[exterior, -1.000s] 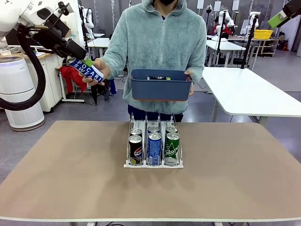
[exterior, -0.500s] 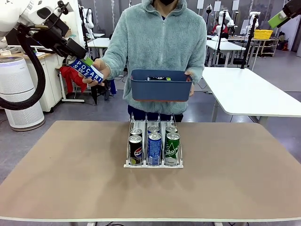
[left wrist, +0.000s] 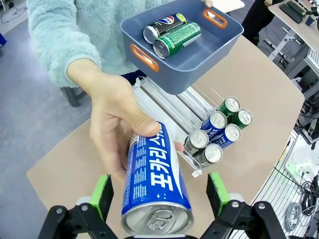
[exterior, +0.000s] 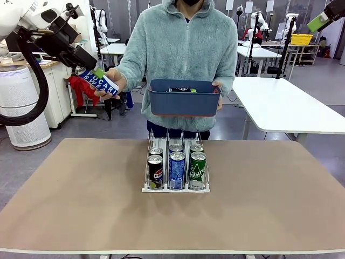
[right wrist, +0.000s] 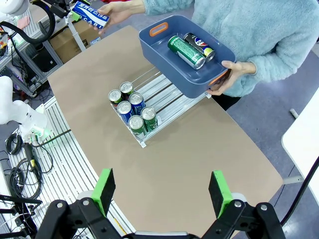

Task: Fill the beverage cans into the dispenser.
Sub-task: Pick up the Ionic drink handed by the human.

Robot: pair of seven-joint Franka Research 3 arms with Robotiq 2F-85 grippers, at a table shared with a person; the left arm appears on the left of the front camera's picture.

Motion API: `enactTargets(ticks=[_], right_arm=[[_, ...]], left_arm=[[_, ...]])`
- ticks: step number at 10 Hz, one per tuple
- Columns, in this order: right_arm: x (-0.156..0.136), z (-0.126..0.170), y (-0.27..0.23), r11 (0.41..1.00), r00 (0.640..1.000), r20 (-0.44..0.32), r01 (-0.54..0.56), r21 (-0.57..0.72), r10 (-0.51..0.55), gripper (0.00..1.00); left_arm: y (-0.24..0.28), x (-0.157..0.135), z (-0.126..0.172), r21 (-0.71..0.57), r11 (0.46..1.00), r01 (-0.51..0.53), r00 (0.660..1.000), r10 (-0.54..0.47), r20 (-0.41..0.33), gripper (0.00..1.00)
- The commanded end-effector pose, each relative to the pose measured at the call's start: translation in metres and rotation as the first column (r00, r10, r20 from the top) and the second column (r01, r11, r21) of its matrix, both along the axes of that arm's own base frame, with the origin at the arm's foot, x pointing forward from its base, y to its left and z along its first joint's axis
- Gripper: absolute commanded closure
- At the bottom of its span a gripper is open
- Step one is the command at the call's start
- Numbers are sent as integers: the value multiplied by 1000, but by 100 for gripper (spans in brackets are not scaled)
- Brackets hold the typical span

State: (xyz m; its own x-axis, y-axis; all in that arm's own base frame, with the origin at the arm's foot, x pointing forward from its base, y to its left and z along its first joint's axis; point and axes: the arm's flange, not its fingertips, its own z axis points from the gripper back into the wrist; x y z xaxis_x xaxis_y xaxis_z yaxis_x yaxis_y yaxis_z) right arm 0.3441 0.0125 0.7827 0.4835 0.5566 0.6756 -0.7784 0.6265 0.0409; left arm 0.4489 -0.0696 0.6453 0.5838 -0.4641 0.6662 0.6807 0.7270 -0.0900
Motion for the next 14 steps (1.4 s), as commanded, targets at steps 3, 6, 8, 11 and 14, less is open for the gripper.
enactTargets(ticks=[3,6,8,11,14], right_arm=[[0,-1,0,1000,1000,-2,-1,0,1,0],[0,-1,0,1000,1000,-2,-1,0,1,0],[0,-1,0,1000,1000,-2,-1,0,1,0],[0,-1,0,1000,1000,-2,-1,0,1,0],[0,-1,0,1000,1000,-2,-1,0,1,0]], left_arm=[[0,0,0,1,1000,1,1000,-1,0,0],[-1,-3,1,29,1000,3,1000,-3,-1,100],[-1,-6,1,28,1000,-9,1000,10,-9,100],[-1,-10,2,39,999,-26,1000,26,-17,100],[0,-12,5,47,998,-34,999,35,-18,100]])
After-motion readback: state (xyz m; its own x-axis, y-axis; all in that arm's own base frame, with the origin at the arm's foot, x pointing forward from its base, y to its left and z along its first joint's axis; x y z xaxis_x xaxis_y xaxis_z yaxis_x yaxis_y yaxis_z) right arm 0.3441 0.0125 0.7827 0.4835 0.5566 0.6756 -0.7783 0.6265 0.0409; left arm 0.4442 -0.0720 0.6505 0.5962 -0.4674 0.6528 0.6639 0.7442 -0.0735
